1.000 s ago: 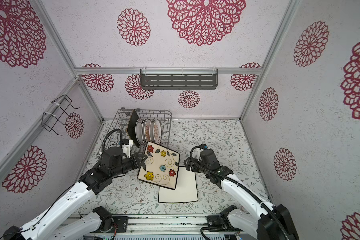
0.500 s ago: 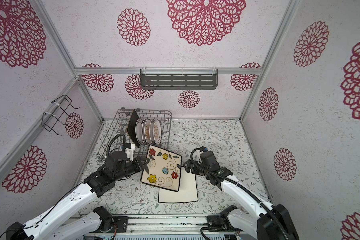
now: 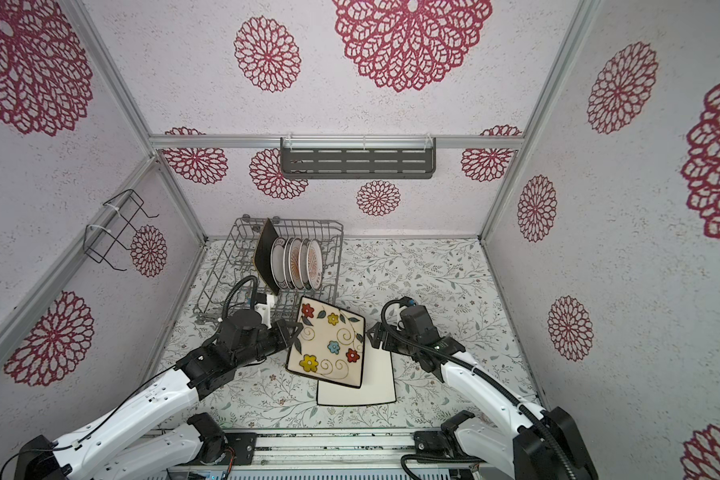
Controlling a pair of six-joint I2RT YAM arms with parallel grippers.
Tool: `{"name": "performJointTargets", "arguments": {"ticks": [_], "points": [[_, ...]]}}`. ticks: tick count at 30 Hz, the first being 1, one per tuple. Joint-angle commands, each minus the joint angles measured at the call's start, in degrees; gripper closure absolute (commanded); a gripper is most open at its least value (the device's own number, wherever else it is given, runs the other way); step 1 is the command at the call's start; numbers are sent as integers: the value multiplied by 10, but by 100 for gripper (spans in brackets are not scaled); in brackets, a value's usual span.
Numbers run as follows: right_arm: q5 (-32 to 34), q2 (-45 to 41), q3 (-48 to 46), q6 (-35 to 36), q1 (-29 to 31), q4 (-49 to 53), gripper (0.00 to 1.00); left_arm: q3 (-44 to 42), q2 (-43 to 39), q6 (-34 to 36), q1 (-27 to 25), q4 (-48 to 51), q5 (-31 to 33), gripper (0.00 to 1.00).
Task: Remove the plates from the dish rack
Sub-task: 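Lower the floral plate onto the white stack with the left gripper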
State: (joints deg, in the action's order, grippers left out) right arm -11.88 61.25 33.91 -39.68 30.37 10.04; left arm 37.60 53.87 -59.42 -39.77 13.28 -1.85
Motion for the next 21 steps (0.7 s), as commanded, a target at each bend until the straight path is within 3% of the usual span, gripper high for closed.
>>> {"name": "performJointTargets", "arguments": {"ticks": [1,21], "points": [[-4,-19,-8,-8,-1,-15,9,12,-10,-37,-10,-123,3,100],[-10,-43,-50,-17,-1,-37,2,2,20,-51,-43,-135,27,100]]}}
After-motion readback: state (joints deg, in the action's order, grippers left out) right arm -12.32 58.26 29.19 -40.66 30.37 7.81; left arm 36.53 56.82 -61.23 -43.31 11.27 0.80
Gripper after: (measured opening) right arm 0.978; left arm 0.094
